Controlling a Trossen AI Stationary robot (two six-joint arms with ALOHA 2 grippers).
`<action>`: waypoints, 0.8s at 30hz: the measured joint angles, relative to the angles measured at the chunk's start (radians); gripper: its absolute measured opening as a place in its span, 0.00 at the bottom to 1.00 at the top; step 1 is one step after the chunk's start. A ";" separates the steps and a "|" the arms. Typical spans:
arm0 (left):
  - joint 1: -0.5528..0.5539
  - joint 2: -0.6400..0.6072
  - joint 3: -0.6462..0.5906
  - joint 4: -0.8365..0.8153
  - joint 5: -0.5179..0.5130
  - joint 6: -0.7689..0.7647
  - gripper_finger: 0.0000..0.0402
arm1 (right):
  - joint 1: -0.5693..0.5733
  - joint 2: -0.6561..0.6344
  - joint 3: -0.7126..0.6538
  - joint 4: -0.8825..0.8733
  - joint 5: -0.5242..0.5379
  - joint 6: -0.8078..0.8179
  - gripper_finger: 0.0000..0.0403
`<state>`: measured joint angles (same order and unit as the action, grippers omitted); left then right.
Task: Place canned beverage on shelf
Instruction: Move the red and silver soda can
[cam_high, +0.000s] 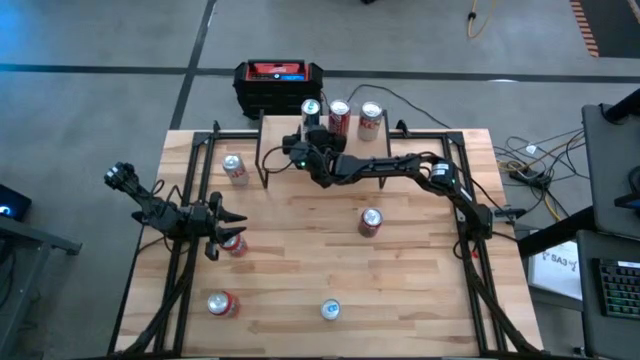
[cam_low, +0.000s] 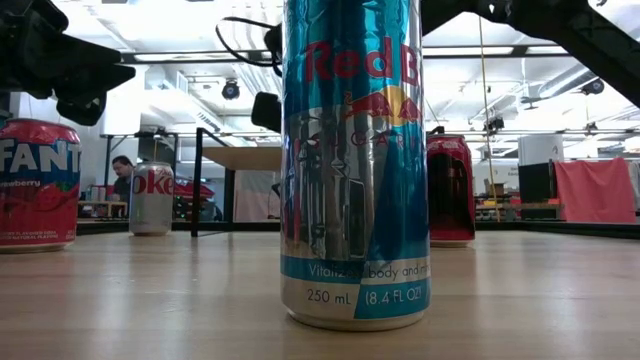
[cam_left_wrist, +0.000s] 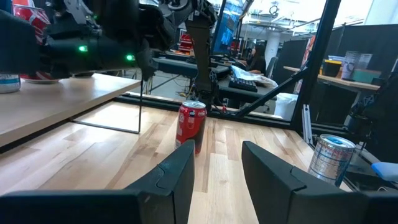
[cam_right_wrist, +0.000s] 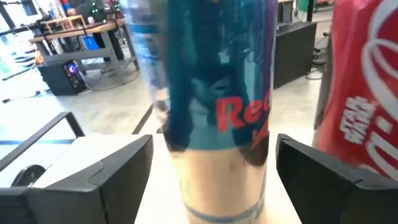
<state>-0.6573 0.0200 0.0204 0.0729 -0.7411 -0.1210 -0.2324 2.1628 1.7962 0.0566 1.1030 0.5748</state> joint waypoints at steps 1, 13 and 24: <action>0.000 0.000 0.000 0.000 0.000 0.000 0.29 | 0.007 0.000 0.000 0.000 0.010 0.000 0.78; 0.000 0.000 0.000 0.000 0.000 0.000 0.29 | 0.147 -0.014 0.000 -0.115 0.187 0.061 0.74; 0.000 0.000 0.000 0.000 0.000 0.000 0.29 | 0.382 -0.148 -0.001 -0.602 0.297 0.326 0.74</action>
<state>-0.6575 0.0204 0.0202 0.0731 -0.7414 -0.1209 0.1494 2.0150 1.7950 -0.5456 1.3998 0.9013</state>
